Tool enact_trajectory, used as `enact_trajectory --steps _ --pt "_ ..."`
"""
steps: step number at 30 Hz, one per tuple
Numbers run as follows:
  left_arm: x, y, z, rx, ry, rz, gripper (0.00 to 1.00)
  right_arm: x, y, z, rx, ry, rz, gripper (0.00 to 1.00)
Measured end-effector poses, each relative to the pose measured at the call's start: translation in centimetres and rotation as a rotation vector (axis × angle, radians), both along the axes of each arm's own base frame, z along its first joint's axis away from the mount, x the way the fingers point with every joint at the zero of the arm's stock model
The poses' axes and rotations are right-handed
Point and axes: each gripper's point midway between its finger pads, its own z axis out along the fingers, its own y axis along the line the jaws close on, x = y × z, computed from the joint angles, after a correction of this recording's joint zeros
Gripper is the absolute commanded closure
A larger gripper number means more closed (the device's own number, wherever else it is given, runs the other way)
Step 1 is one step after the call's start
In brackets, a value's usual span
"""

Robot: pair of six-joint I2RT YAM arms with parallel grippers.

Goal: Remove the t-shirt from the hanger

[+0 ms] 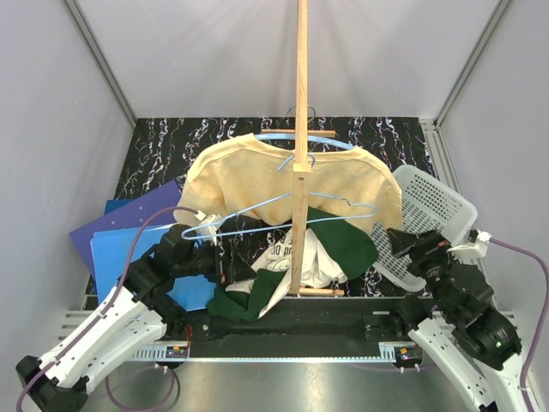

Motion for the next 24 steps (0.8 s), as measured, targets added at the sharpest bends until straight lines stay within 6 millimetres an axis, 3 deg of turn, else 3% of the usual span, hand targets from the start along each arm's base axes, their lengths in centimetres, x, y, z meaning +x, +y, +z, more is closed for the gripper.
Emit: enact_trajectory --steps 4,7,13,18,24 --pt "0.1 -0.1 -1.8 -0.018 0.070 0.064 0.01 0.6 2.2 -2.9 -0.001 0.078 0.079 0.00" --pt "0.4 0.0 -2.9 -0.025 0.108 0.114 0.01 1.3 5.1 -5.8 -0.015 0.163 0.190 0.00" --pt "1.4 -0.2 -3.4 -0.061 0.113 0.190 0.01 1.1 10.6 -11.7 0.003 0.326 0.438 0.00" --pt "0.9 -1.0 -5.4 -0.028 0.132 0.193 0.01 0.6 13.6 -13.9 0.023 0.420 0.590 0.00" --pt "0.2 -2.1 -8.2 0.092 0.142 0.190 0.01 1.2 15.0 -15.3 0.006 0.480 0.649 0.00"
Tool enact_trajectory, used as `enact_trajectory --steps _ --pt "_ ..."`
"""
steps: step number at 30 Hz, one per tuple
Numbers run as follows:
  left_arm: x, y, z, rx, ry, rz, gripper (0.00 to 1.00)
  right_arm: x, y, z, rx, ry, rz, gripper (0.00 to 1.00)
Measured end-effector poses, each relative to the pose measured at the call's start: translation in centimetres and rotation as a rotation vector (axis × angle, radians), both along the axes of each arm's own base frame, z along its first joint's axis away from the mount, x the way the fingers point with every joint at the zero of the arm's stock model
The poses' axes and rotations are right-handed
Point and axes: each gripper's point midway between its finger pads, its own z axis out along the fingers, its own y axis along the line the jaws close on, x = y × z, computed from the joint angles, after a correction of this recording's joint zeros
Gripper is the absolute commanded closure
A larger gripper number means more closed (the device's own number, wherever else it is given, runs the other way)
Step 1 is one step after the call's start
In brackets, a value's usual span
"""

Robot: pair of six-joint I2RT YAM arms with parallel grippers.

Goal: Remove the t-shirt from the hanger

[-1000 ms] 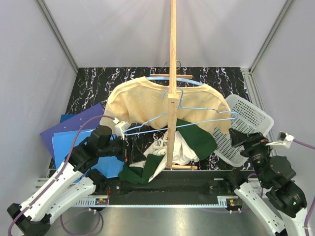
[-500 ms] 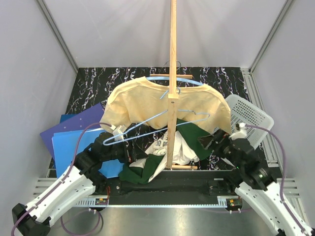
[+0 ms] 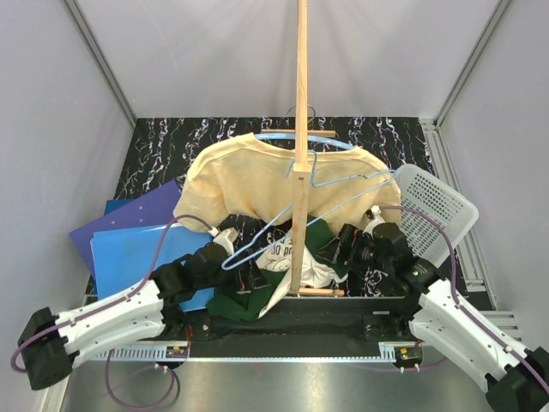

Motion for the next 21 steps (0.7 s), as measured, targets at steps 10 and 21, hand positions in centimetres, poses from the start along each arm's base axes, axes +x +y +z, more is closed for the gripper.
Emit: enact_trajectory --steps 10,21 --pt "-0.4 0.1 -4.5 0.207 0.021 -0.002 0.70 1.1 1.4 -0.6 -0.004 -0.011 0.052 0.00" --pt "3.4 -4.5 2.6 0.105 -0.143 -0.023 1.00 0.7 1.6 -0.7 -0.015 -0.027 0.096 0.00"
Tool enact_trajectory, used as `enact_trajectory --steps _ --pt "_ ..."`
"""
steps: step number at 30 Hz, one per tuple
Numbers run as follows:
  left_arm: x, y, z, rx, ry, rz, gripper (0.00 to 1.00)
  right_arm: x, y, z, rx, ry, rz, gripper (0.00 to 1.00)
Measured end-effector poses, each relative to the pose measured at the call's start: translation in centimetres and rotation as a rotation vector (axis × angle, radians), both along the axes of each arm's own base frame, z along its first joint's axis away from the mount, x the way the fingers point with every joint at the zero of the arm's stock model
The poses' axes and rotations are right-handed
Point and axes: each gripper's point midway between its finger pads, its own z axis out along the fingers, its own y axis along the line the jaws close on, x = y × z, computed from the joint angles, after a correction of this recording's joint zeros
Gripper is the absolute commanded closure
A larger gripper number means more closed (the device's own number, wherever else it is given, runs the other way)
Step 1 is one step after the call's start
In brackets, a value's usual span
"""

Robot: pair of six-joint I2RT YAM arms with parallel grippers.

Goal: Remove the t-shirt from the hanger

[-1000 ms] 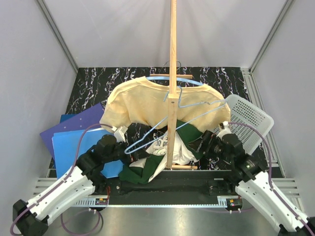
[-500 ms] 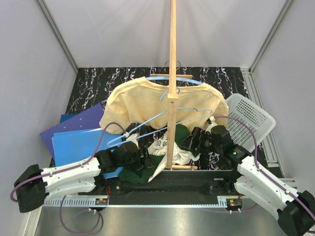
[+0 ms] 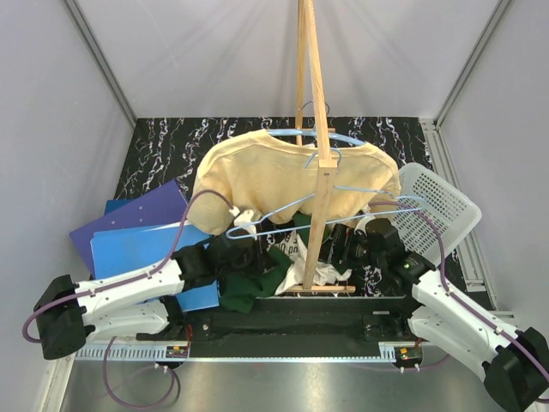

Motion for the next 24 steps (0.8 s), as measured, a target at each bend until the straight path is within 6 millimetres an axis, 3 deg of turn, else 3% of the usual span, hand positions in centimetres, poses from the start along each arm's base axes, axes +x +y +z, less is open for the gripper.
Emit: enact_trajectory --steps 3,6,11,16,24 --pt "2.6 -1.5 4.1 -0.094 -0.076 0.044 1.00 0.0 0.1 -0.2 -0.016 -0.003 0.016 0.00" --pt "4.7 -1.8 5.8 -0.165 -0.106 0.101 1.00 0.3 0.3 -0.3 -0.024 -0.011 0.031 0.00" --pt "7.3 -2.7 4.3 -0.204 -0.070 0.162 1.00 0.6 1.3 -0.1 -0.006 -0.039 0.080 0.00" --pt "7.6 -4.2 1.9 -0.181 -0.003 0.138 1.00 0.4 3.0 0.3 0.017 -0.071 0.177 0.00" --pt "7.3 -5.9 3.6 -0.278 0.002 0.085 1.00 0.9 4.6 -0.6 -0.009 -0.132 0.241 0.00"
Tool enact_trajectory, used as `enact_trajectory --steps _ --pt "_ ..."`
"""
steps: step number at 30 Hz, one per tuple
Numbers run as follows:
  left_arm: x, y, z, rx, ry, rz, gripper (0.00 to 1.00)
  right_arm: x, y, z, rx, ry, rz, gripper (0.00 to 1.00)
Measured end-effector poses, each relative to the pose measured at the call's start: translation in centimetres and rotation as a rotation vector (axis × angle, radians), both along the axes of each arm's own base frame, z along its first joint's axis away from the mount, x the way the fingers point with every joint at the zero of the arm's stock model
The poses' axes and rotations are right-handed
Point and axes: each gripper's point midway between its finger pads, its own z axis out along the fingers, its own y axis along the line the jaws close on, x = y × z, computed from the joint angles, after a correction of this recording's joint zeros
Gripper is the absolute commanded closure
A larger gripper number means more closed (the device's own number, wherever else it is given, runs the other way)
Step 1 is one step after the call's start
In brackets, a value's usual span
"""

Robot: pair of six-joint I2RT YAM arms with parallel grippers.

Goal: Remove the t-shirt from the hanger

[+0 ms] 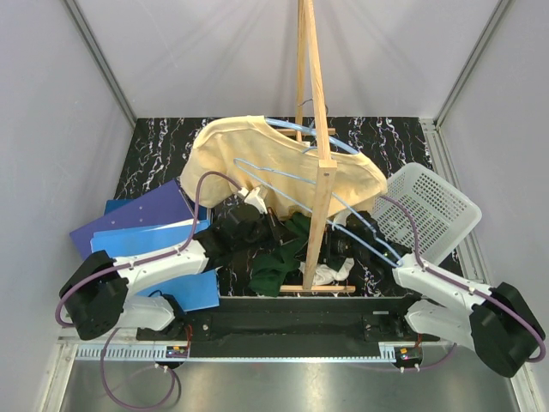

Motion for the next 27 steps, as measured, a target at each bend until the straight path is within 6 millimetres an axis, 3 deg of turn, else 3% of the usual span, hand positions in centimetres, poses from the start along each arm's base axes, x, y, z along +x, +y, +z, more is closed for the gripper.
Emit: enact_trajectory --steps 3,5,8,10,12,15,19,27 --pt "-0.3 -0.6 0.5 -0.032 0.002 -0.026 1.00 0.4 0.6 -0.5 -0.022 -0.036 -0.002 0.00" --pt "-0.5 -0.9 0.7 -0.047 0.009 -0.041 1.00 0.6 1.0 -0.5 -0.028 -0.068 -0.007 0.06" --pt "-0.8 -1.2 0.9 -0.068 0.020 -0.056 0.97 1.1 1.1 -0.5 -0.032 -0.114 -0.026 0.67" --pt "-0.8 -1.3 1.0 -0.081 0.018 -0.062 0.78 1.5 1.0 -0.5 -0.028 -0.137 -0.042 0.97" --pt "-0.9 -1.3 0.8 -0.080 0.022 -0.064 0.61 1.5 1.0 -0.5 -0.021 -0.151 -0.052 1.00" --pt "-1.1 -1.2 0.8 -0.076 0.023 -0.068 0.45 1.6 0.4 -1.1 -0.031 -0.154 -0.087 1.00" --pt "-1.4 -0.4 1.3 -0.059 0.009 -0.067 0.38 1.4 -0.4 0.1 -0.013 -0.186 -0.111 1.00" --pt "-1.9 2.9 4.9 -0.041 -0.108 -0.015 0.35 -0.6 -3.2 7.4 0.146 -0.290 -0.197 1.00"
